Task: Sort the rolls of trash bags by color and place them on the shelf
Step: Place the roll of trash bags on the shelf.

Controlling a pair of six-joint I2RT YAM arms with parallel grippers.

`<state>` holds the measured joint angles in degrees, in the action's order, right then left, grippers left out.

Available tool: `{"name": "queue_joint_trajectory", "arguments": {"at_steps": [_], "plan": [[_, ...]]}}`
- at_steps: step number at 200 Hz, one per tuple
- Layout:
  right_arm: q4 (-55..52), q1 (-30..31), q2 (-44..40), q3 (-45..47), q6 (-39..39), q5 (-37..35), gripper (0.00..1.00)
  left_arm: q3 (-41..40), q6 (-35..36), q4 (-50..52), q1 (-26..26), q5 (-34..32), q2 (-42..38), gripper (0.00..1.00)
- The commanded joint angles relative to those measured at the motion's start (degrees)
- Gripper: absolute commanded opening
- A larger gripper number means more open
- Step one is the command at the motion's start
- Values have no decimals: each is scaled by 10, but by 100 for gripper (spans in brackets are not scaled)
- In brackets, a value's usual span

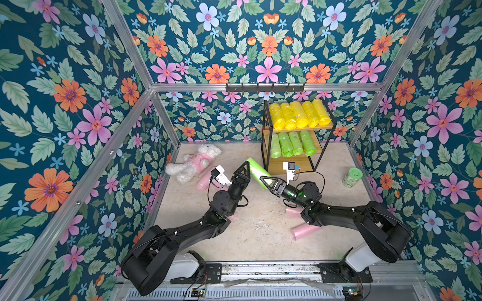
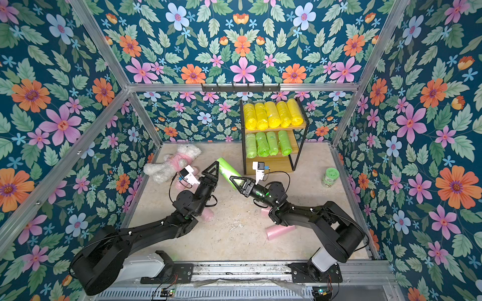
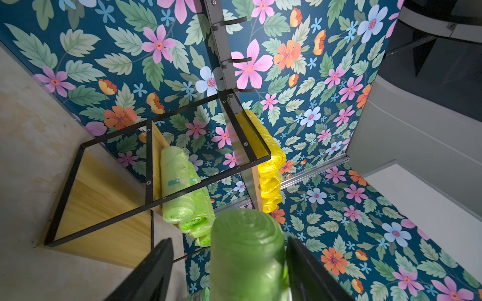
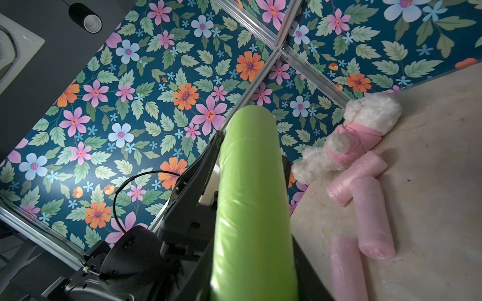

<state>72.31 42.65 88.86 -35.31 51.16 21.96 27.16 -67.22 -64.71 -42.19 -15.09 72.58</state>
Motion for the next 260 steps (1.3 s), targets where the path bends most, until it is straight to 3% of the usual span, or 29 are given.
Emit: {"name": "queue_joint_trajectory", "arguments": {"at_steps": [1,29,73,129,162,260], "plan": [[-38,-16,-30,12,-49,-10,38,-7,30,31,2,4,-11,77],[-119,-55,-84,38,-97,-20,38,-3,80,78,7,21,-29,78],[-299,-130,-186,48,-186,-46,38,61,197,234,14,78,-33,80],[-513,-226,-270,-15,-279,-138,38,122,303,326,15,107,-28,80],[-565,-249,-250,-71,-333,-210,38,143,321,346,15,117,-17,80],[-561,-265,-139,-187,-455,-343,39,171,320,365,15,153,13,80]]}}
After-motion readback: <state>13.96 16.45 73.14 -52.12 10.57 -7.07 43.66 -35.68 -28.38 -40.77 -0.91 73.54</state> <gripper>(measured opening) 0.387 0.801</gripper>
